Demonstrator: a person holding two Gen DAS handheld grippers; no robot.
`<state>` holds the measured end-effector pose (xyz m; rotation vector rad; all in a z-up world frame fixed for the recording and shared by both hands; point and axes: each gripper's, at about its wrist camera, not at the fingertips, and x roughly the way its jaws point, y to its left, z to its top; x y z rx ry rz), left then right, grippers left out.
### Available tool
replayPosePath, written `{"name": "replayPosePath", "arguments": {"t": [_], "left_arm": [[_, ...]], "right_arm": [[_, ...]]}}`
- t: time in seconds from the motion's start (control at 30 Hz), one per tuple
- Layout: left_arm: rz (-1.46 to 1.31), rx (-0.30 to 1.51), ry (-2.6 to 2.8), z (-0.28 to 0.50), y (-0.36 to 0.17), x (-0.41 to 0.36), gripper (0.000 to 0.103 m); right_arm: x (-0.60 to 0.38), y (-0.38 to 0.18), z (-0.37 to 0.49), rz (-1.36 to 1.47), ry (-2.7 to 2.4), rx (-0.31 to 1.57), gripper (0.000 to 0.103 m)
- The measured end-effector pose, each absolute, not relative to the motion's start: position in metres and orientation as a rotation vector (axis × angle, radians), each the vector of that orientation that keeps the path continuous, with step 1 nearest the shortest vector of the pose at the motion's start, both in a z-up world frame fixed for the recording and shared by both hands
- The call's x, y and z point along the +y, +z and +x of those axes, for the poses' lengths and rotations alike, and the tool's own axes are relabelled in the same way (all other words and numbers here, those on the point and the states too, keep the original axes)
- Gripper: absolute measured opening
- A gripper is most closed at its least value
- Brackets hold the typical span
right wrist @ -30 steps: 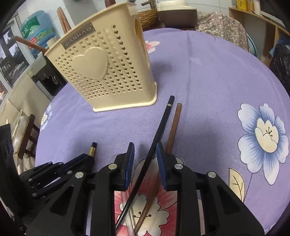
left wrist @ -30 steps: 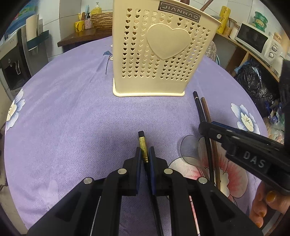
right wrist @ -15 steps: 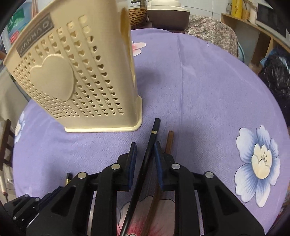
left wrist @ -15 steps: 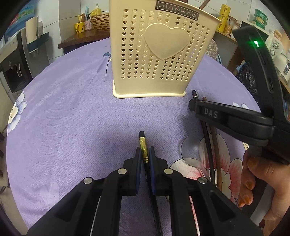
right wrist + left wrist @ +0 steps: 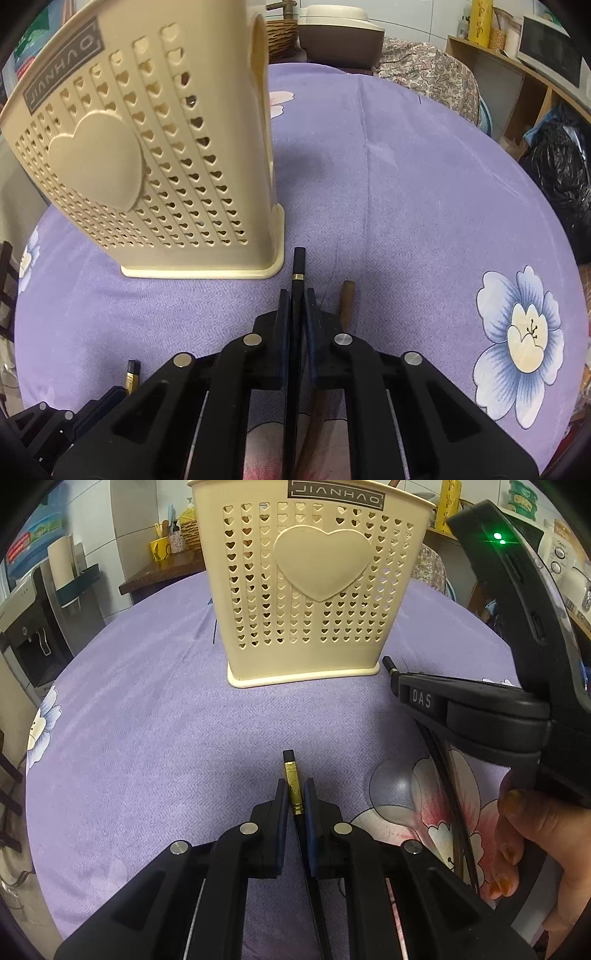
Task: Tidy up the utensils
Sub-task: 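Grasp a gold-tipped black chopstick with the left tool while the right tool grasps a black chopstick, then insert both black chopsticks into the cream holder and open both tools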
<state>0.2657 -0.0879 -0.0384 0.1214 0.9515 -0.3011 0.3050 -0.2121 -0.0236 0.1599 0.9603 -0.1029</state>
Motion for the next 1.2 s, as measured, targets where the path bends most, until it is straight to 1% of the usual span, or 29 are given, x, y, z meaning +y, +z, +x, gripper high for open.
{"name": "replayPosePath", "arguments": {"t": [0.23, 0.47, 0.67, 0.9, 1.03, 1.2], "left_arm": [[0.099, 0.936, -0.309, 0.260, -0.037, -0.089, 0.009], [0.019, 0.850, -0.344, 0.250, -0.007, -0.071, 0.008], [-0.043, 0.763, -0.376, 0.237, 0.030, -0.056, 0.008], [-0.092, 0.625, -0.391, 0.219, 0.080, -0.041, 0.008], [-0.093, 0.586, -0.396, 0.217, 0.094, -0.039, 0.008], [-0.103, 0.574, -0.395, 0.218, 0.100, -0.035, 0.008]], "right_arm": [[-0.228, -0.022, 0.299, 0.319, -0.041, 0.946, 0.008], [-0.240, -0.002, 0.270, 0.342, 0.020, 0.870, 0.008], [-0.258, 0.038, 0.238, 0.372, 0.112, 0.751, 0.008], [-0.259, 0.102, 0.198, 0.325, 0.223, 0.602, 0.008], [-0.256, 0.127, 0.182, 0.292, 0.264, 0.564, 0.008], [-0.257, 0.140, 0.177, 0.293, 0.298, 0.564, 0.008]]}}
